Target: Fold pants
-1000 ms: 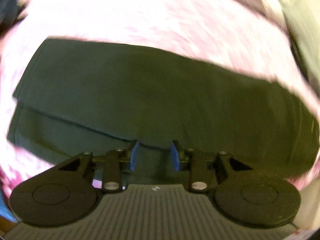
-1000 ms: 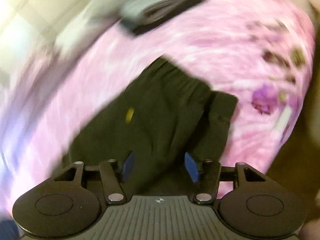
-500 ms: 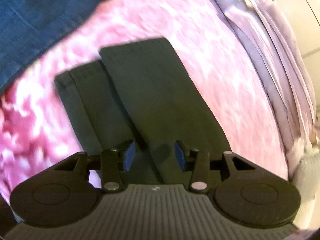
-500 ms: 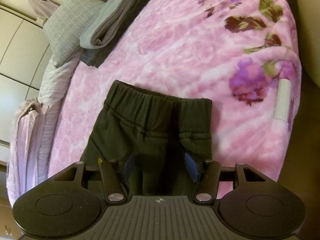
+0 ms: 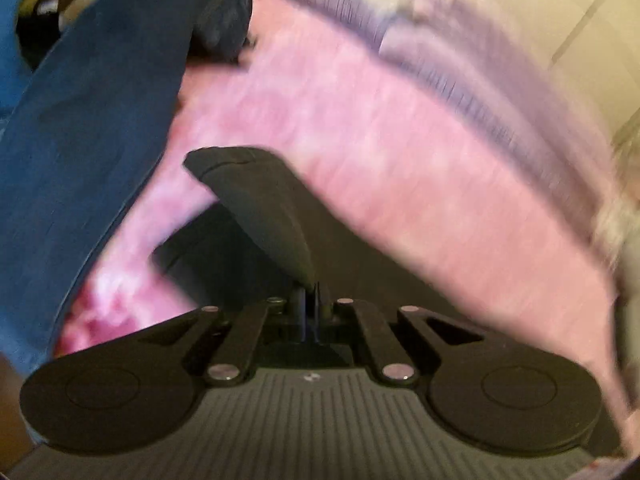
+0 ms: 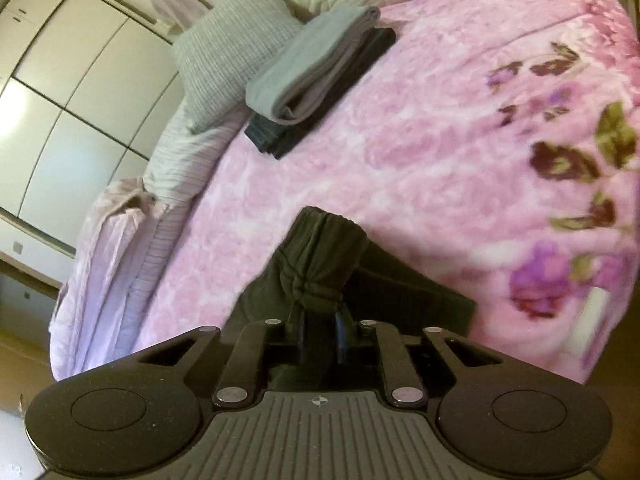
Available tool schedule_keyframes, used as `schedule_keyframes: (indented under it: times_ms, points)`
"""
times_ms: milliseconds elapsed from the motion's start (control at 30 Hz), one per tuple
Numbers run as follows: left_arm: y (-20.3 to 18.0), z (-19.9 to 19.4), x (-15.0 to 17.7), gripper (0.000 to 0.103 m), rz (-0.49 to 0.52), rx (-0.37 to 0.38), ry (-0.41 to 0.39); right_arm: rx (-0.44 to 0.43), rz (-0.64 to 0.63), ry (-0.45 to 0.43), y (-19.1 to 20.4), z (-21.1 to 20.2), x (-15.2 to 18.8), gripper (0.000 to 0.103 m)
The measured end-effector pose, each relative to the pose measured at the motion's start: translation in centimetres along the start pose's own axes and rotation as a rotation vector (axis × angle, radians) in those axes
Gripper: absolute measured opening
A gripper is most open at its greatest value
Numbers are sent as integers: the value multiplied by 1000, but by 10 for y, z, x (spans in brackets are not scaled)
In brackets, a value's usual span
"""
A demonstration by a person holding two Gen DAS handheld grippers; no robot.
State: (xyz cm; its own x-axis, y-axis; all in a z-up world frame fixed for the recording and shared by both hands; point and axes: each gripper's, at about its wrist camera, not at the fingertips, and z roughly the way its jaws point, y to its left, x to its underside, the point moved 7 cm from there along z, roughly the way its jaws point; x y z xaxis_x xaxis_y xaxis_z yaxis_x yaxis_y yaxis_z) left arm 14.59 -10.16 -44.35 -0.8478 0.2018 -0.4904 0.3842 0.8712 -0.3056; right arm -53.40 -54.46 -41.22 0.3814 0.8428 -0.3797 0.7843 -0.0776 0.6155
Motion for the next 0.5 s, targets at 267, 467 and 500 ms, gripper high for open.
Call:
schedule_keyframes:
  times_ms: [267, 467, 500]
  points:
    - [10, 16, 24, 2, 32, -81, 30, 93, 30, 54, -33, 18, 24, 10]
    - [2, 14, 23, 3, 52, -110, 27, 30, 10, 30, -21, -1, 23, 10]
    - [2, 16, 22, 3, 46, -114, 27, 26, 11, 25, -19, -3, 22, 10]
